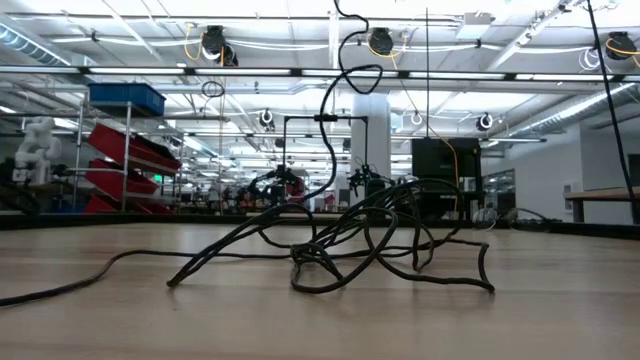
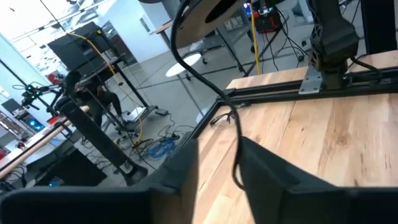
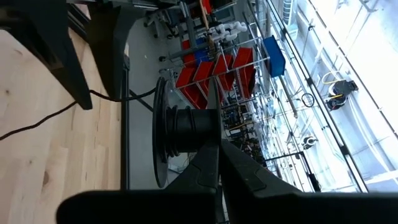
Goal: Coil cords
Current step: Uncoil the black wire from the black spool
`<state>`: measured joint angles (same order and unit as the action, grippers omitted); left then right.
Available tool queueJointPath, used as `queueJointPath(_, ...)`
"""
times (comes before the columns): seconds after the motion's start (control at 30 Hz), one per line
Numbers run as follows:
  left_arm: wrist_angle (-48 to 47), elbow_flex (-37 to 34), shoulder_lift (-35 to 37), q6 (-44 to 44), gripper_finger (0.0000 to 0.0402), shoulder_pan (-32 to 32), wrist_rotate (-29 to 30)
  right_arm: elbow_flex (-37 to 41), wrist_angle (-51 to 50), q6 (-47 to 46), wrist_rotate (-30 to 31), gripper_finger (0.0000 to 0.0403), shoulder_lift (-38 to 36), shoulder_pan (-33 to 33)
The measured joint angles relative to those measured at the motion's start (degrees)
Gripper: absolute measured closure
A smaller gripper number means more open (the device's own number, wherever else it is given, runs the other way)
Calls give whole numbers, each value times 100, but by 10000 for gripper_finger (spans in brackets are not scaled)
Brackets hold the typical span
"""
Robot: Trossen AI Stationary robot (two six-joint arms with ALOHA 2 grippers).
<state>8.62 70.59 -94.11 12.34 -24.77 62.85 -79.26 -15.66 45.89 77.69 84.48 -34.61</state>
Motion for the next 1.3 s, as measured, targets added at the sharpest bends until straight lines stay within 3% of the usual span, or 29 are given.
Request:
queueJointPath(0.23, -4, 0, 0, 177, 390, -6, 23, 0, -2, -4, 0, 403, -2, 0)
queueJointPath(0.5, 126, 2, 125, 940, 398, -306, 855, 0, -5, -24, 4, 403, -2, 0)
queueJointPath(0.7, 619, 2, 383, 1368, 400, -692, 963, 0, -12, -74, 37, 403, -2, 53)
queueJointPath(0.83, 1172, 2, 435, 1677, 400, -925, 643, 0, -20, -334, 36, 403, -2, 167)
queueJointPath(0.93, 1503, 2, 435, 1801, 400, -1024, 6, 1, -59, -540, 36, 403, -2, 281)
queueJointPath(1.17, 1493, 4, 435, 1200, 401, -891, -1344, 0, -55, -1096, 19, 403, -2, 447)
queueJointPath(1.3, 1489, 7, 324, 1193, 401, -778, -1649, 0, -45, -1329, -2, 403, -2, 455)
